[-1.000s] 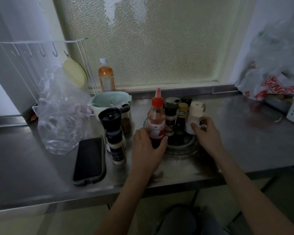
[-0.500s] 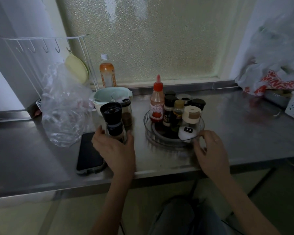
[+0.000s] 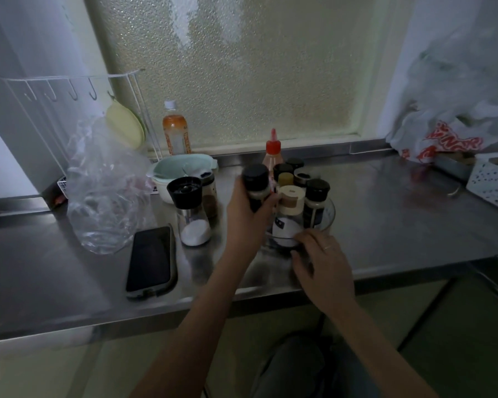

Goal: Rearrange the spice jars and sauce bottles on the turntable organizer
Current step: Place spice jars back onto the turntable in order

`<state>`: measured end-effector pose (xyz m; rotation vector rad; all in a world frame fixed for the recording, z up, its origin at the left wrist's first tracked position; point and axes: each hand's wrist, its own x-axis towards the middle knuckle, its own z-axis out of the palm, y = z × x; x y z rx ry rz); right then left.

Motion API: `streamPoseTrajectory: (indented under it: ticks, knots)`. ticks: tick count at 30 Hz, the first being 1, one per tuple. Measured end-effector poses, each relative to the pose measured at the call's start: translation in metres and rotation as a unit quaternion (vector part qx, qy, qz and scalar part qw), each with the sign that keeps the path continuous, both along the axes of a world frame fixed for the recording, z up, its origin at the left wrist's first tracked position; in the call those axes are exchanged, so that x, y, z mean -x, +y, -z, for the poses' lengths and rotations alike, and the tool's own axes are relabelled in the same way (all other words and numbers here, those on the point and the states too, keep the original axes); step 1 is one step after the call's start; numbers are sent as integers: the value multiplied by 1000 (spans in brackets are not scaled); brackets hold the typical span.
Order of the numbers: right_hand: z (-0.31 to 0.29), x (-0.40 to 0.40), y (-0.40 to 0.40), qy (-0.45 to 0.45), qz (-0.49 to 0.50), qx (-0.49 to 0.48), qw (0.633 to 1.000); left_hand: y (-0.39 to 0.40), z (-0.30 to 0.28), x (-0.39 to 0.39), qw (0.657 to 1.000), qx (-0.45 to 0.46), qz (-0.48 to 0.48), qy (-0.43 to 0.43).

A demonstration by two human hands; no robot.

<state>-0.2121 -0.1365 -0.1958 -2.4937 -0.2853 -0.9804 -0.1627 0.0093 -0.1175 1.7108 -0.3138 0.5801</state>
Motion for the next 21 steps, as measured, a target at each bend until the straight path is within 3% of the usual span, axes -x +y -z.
streamPoseTrajectory:
  ticks: [6, 10, 12, 14, 17, 21]
  knots:
    - [2, 3, 12, 27, 2, -27, 999, 2, 30, -21, 996, -66, 41, 53]
    - [-4, 5, 7, 28, -42, -55, 997, 9, 32, -13, 993, -98, 56, 36]
    - [-9, 4, -5, 7, -49, -103, 993, 18, 33, -3, 995, -96, -6, 4]
    - [-12, -2, -25, -18, 7, -154, 988, 32, 32, 8, 987, -63, -141, -37]
    - [-17, -16, -50, 48, 73, -127, 988, 57, 27, 13, 948, -38, -311, -59]
    - [-17, -26, -52, 117, 90, -53, 988, 75, 22, -1, 951, -39, -304, 48]
